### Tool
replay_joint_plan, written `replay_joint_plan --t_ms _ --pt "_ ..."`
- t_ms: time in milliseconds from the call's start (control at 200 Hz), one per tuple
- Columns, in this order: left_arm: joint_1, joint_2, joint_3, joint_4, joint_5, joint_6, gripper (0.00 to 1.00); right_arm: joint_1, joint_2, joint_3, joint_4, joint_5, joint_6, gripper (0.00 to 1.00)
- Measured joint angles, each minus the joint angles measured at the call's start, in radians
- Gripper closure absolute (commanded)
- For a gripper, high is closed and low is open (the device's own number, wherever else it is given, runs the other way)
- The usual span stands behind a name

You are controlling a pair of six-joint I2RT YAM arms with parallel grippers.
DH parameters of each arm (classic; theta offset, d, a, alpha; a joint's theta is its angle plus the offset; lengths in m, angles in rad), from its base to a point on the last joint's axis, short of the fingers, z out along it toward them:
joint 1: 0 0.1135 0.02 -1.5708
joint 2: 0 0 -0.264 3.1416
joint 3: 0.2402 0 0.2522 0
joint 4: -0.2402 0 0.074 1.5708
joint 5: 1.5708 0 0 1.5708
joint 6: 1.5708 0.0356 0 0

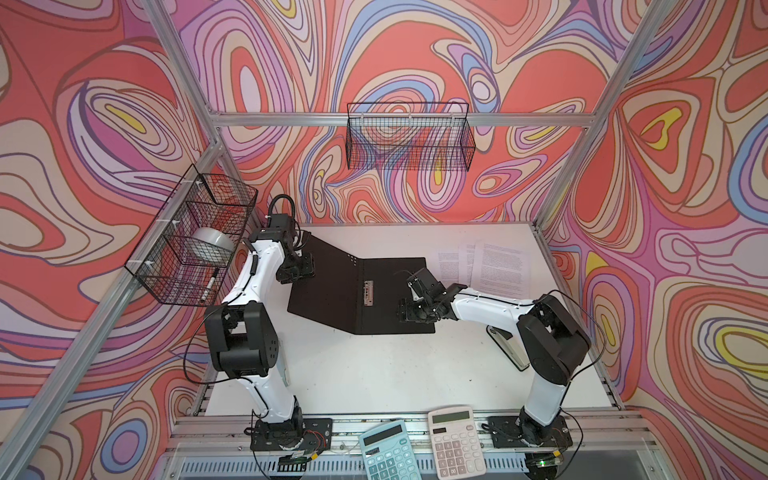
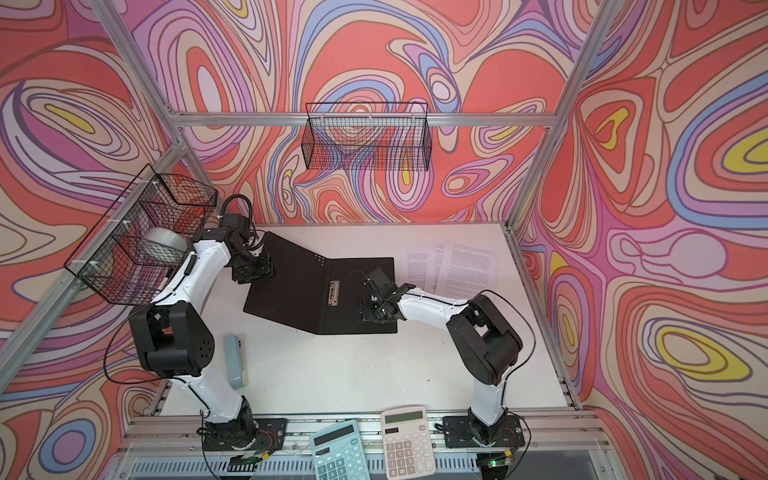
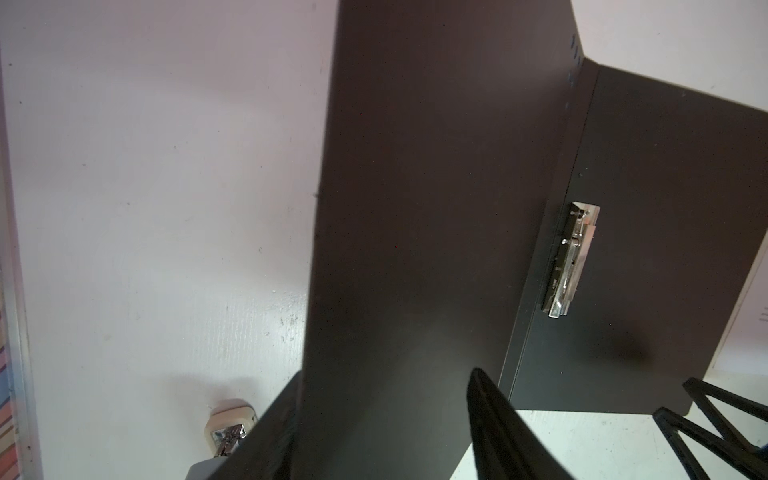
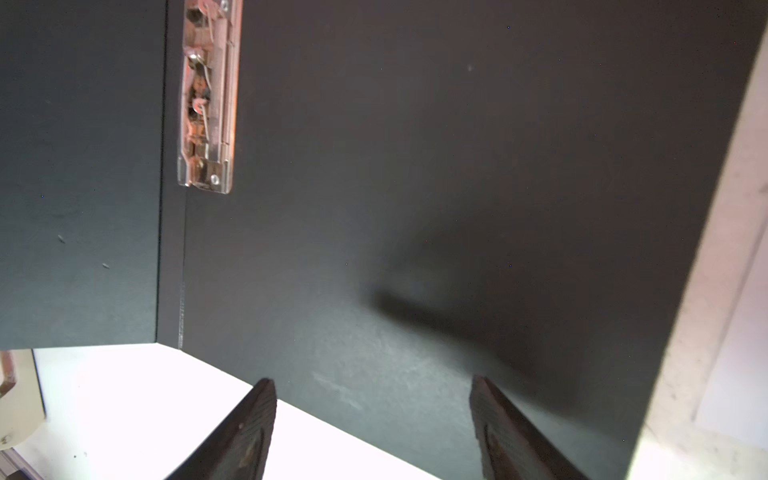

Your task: Put the files into the folder

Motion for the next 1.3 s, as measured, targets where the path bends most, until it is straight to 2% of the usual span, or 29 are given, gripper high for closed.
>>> replay_joint_plan --t_ms 145,295,396,611,766,1047,1297 --pt "0.005 0.0 -0.008 0.0 0.028 0.0 0.56 -0.003 0.034 0.053 0.006 -0.043 -0.003 0.24" --pt "0.005 -0.001 -0.009 0.0 0.064 0.0 0.73 -0.004 0.095 0.116 0.025 -0.101 -0.003 0.26" --pt "0.005 -0.008 -0.009 0.0 0.093 0.001 0.81 -0.004 0.151 0.177 0.029 -0.153 -0.003 0.29" --pt "0.004 -0.037 -0.009 0.0 0.161 0.0 0.9 -0.004 0.238 0.273 0.04 -0.236 0.006 0.36" --pt "0.004 -0.039 -0.009 0.0 0.194 0.001 1.0 -0.004 0.297 0.33 0.05 -0.29 0.016 0.46" --pt "0.004 -0.049 0.001 -0.002 0.251 0.014 1.0 -0.005 0.38 0.4 0.047 -0.349 0.026 0.63" --pt "0.004 -0.049 0.017 -0.015 0.269 0.026 1.0 -0.014 0.411 0.424 0.062 -0.379 0.047 0.7"
